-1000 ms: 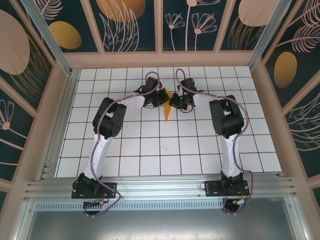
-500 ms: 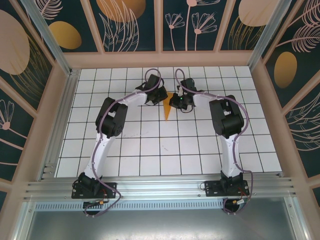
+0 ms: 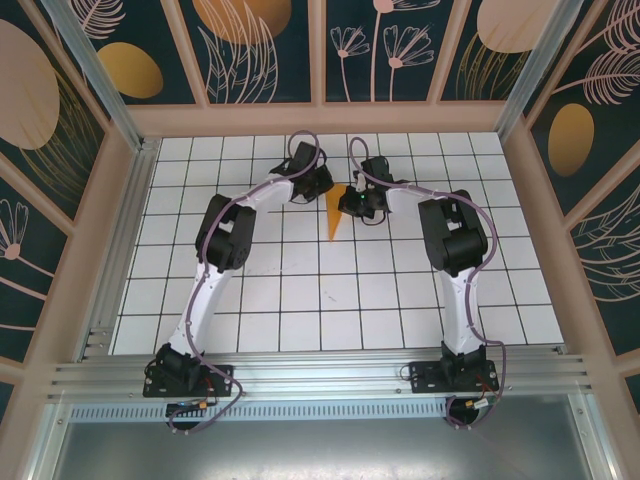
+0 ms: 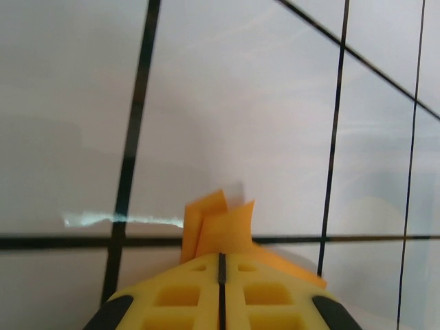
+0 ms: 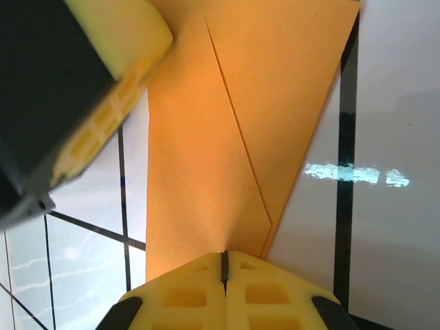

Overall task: Fold a paper plane with a square sheet of paper (pick it up from the middle)
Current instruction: Fold the wing for the fifth time at the center of the table.

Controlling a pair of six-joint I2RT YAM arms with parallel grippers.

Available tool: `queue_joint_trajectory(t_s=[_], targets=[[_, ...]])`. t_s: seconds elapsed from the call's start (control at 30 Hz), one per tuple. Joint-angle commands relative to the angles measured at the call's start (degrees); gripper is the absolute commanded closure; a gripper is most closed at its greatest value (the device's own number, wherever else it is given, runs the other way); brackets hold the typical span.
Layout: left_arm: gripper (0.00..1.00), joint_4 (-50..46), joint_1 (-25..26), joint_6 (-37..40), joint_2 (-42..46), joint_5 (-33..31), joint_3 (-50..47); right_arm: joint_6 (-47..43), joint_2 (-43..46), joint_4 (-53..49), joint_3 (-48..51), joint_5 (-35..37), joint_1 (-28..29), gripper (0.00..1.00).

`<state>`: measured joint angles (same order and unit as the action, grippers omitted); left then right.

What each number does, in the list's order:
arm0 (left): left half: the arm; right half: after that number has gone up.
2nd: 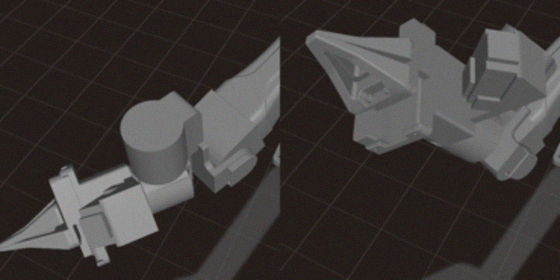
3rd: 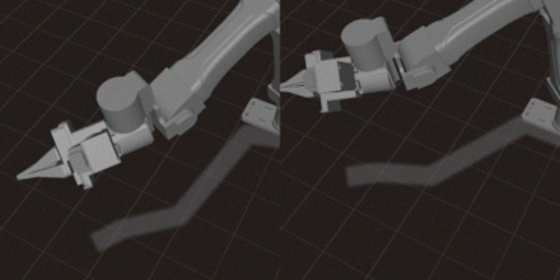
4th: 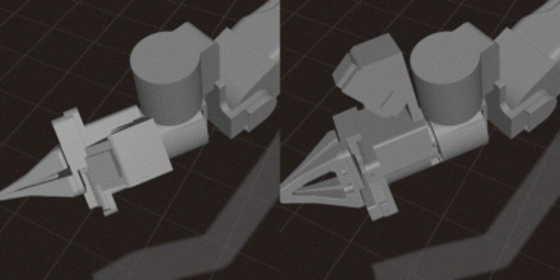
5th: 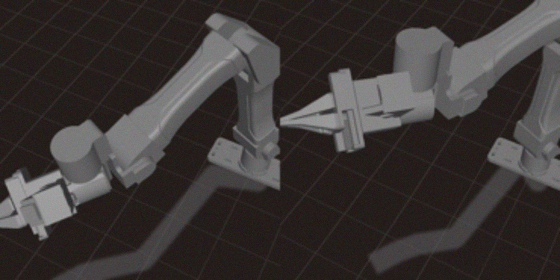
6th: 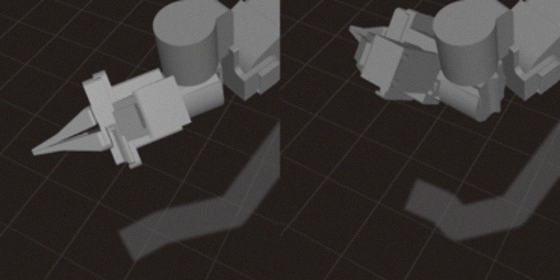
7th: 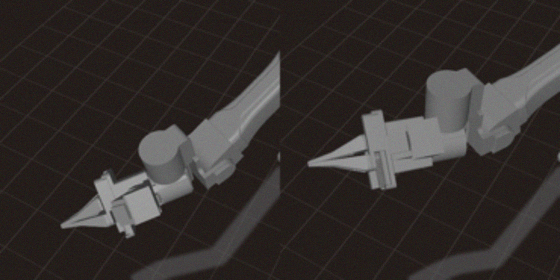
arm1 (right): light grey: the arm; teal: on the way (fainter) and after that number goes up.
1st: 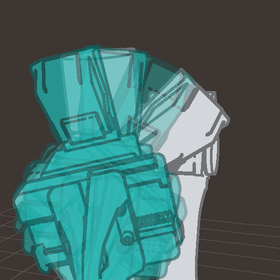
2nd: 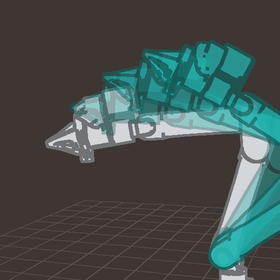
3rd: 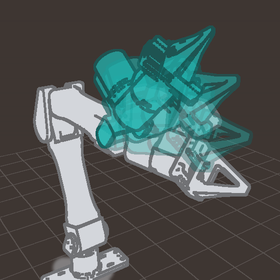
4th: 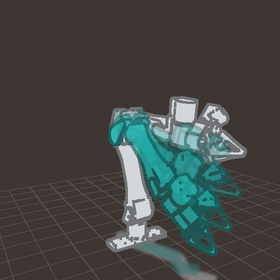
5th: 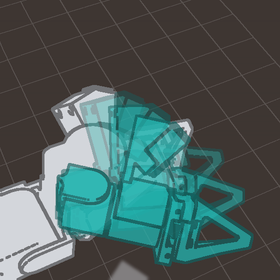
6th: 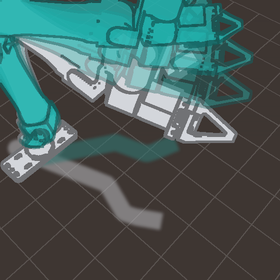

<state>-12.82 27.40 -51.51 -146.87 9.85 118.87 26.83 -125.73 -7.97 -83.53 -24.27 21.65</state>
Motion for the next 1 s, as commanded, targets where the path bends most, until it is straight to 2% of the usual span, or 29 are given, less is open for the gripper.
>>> queue_joint_trajectory(t_s=[0.0, 0.27, 0.5, 0.7, 0.83, 0.97], targets=[[0.90, -0.9, -3.8, 1.2, -3.5, -3.1, 3.8, -2.0, -5.0, -10.5, 2.3, 4.8, -0.9, 1.00], [0.90, 2.6, -4.8, 6.0, -1.2, 0.1, 4.5, -3.0, -4.8, -10.6, 2.4, 4.3, -0.8, 1.00], [0.90, 18.3, -4.2, 6.2, 15.5, 9.4, -19.3, -7.7, -2.1, -9.1, 3.8, 0.1, 0.8, 1.00], [0.90, 22.6, -2.8, 6.0, 26.0, 10.8, -35.5, -8.2, -0.2, -8.6, 6.9, -0.8, 2.6, 1.00], [0.90, 22.7, -1.5, 5.6, 27.0, 13.4, -39.1, -8.3, 1.2, -8.2, 8.8, -1.3, 3.9, 1.00], [0.91, 20.4, -0.4, 5.8, 24.8, 11.9, -38.9, -7.5, 2.4, -7.8, 10.3, -2.3, 4.6, 1.00]])
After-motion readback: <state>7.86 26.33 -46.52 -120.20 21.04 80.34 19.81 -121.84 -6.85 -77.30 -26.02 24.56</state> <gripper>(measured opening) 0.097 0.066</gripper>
